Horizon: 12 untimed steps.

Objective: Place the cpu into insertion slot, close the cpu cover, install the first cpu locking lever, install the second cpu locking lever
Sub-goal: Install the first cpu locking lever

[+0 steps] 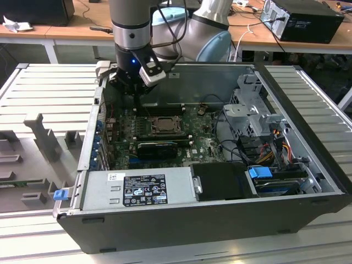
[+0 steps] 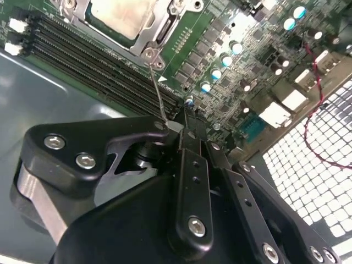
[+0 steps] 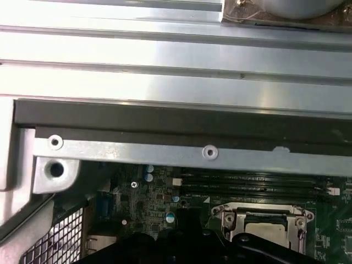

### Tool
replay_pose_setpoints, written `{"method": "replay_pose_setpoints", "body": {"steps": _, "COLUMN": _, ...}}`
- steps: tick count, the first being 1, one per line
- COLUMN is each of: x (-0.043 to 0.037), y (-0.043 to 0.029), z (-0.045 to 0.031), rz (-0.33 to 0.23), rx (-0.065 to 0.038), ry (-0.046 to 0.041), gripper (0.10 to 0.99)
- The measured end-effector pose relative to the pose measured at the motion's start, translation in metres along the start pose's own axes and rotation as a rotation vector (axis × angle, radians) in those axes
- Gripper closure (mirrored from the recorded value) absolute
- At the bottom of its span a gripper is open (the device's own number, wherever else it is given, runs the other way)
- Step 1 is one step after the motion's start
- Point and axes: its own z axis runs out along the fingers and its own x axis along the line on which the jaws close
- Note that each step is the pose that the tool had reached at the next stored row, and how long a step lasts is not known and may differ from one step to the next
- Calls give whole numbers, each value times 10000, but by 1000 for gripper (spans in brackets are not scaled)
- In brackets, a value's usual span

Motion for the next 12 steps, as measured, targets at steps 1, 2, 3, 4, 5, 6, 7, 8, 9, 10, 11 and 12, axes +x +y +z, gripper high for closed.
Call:
{"method": "replay_pose_setpoints", "body": {"steps": 1, "x": -3, "y": 6, "z": 8, "rz": -1, "rx": -3, "ry": -1, "gripper": 980}}
{"method": "replay_pose_setpoints", "body": {"steps": 2, "x": -17, "y": 6, "z": 10, "rz": -3, "rx": -2, "ry": 1, "gripper": 980}}
{"method": "replay_pose_setpoints", "body": {"steps": 3, "x": -43, "y": 4, "z": 11, "rz": -1, "rx": -2, "ry": 1, "gripper": 980}}
{"method": "replay_pose_setpoints", "body": {"steps": 4, "x": -52, "y": 4, "z": 11, "rz": 0, "rx": -2, "ry": 1, "gripper": 980}}
{"method": "replay_pose_setpoints", "body": {"steps": 5, "x": -60, "y": 3, "z": 11, "rz": 0, "rx": -1, "ry": 1, "gripper": 980}}
{"method": "replay_pose_setpoints", "body": {"steps": 6, "x": -70, "y": 3, "z": 11, "rz": 0, "rx": -2, "ry": 1, "gripper": 980}}
{"method": "replay_pose_setpoints", "body": {"steps": 7, "x": -79, "y": 2, "z": 11, "rz": -1, "rx": -2, "ry": 1, "gripper": 980}}
{"method": "replay_pose_setpoints", "body": {"steps": 8, "x": -84, "y": 2, "z": 11, "rz": -1, "rx": -2, "ry": 1, "gripper": 980}}
{"method": "replay_pose_setpoints", "body": {"steps": 9, "x": -89, "y": 2, "z": 12, "rz": -1, "rx": -2, "ry": 1, "gripper": 980}}
{"method": "replay_pose_setpoints", "body": {"steps": 10, "x": -96, "y": 2, "z": 12, "rz": 0, "rx": -1, "ry": 1, "gripper": 980}}
{"method": "replay_pose_setpoints", "body": {"steps": 11, "x": -97, "y": 1, "z": 12, "rz": 0, "rx": -2, "ry": 1, "gripper": 980}}
{"method": "replay_pose_setpoints", "body": {"steps": 12, "x": -101, "y": 1, "z": 12, "rz": 0, "rx": -3, "ry": 0, "gripper": 980}}
